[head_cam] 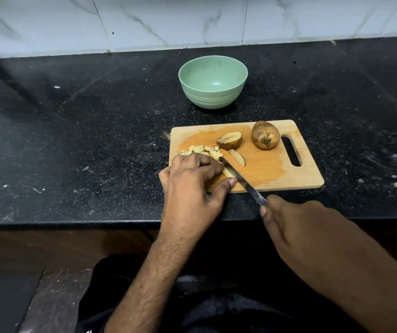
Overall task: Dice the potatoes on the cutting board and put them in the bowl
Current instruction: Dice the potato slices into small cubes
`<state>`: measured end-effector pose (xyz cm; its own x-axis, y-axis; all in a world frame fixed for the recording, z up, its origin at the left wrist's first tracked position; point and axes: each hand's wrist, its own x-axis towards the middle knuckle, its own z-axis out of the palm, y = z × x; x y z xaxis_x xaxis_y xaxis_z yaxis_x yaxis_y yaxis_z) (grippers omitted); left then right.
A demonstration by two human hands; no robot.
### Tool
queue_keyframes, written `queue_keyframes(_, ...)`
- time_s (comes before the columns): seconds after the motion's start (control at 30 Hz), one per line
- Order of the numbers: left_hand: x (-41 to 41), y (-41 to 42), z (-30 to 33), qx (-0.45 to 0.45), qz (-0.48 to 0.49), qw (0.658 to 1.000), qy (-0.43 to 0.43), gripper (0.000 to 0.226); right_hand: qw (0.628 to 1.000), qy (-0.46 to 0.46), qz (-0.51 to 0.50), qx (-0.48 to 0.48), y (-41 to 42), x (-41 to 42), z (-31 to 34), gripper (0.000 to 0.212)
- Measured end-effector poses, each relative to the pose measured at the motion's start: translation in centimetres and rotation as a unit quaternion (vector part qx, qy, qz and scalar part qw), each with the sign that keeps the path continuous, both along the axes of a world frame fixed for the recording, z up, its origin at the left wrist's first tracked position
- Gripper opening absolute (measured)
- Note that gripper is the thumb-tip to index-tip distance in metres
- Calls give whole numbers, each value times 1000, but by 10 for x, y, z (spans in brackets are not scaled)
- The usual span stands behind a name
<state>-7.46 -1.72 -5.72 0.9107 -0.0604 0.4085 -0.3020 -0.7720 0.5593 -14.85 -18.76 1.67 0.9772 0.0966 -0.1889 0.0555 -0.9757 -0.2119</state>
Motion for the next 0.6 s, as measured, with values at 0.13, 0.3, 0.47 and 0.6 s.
queue_keyframes(0.13, 1, 0, -1, -8, -2, 1000, 4, 31, 1000, 8, 2, -5, 2, 1, 1, 26)
queue_keyframes(0.3, 1, 0, 0, -13, -6, 1000, 2, 30, 1000, 12, 5, -20, 1, 1, 2, 26)
queue_keyframes(0.47, 1, 0, -1, -12, -9, 1000, -1, 29, 1000, 15, 0, -15, 4, 4, -4, 25)
queue_keyframes(0.6, 3, 0, 1, -13, -8, 1000, 13, 28, 1000, -6, 4, -25, 7, 4, -9, 24)
